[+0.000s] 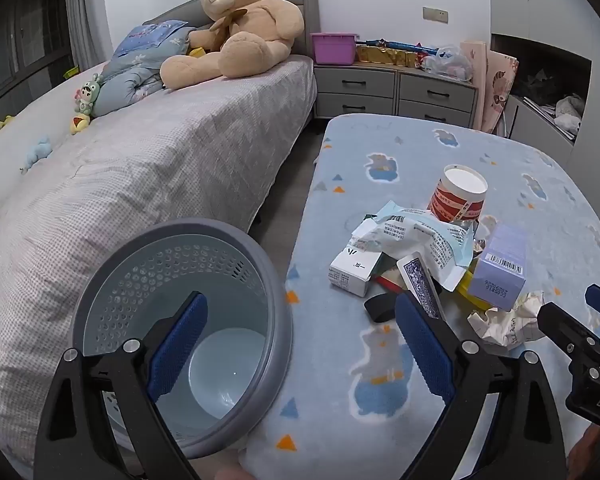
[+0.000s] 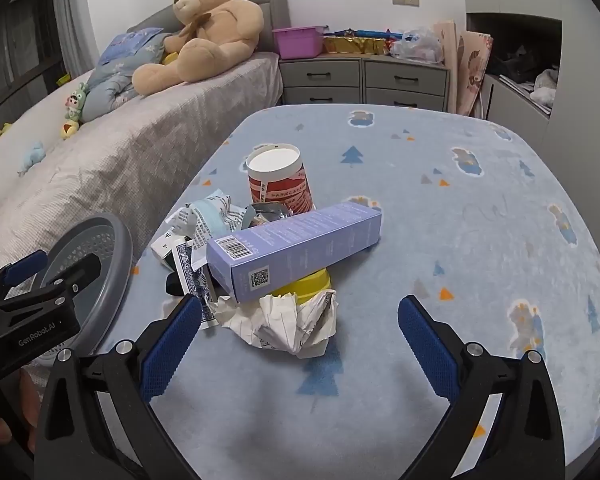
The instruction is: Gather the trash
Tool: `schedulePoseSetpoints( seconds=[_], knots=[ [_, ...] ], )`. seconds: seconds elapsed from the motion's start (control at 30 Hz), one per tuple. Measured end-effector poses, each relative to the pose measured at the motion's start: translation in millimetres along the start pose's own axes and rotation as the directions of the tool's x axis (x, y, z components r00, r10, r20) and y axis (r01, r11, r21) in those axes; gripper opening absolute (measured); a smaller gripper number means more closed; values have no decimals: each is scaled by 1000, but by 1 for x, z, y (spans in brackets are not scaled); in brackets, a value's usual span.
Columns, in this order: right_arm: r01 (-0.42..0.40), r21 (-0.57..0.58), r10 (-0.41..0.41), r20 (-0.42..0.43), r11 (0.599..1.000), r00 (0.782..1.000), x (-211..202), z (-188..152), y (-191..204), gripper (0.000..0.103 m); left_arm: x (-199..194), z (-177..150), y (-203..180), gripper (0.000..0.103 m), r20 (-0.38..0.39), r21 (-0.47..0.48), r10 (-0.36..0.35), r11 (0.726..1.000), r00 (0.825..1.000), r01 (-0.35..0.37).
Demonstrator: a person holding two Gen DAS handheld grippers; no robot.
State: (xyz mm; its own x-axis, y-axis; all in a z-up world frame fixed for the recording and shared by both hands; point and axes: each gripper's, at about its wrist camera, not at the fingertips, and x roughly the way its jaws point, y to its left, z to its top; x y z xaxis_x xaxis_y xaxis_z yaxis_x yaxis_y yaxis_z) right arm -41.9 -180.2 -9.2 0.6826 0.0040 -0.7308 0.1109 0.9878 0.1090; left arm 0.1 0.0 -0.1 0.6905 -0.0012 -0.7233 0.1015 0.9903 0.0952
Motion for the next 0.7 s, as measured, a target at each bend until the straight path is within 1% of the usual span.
schedulePoseSetpoints(
  seconds=[0.7],
  knots=[
    [-4, 0, 4, 13, 1000, 1000, 0, -1, 0, 97, -3, -2, 2, 91, 4, 3, 6, 1000, 1000, -6]
  ],
)
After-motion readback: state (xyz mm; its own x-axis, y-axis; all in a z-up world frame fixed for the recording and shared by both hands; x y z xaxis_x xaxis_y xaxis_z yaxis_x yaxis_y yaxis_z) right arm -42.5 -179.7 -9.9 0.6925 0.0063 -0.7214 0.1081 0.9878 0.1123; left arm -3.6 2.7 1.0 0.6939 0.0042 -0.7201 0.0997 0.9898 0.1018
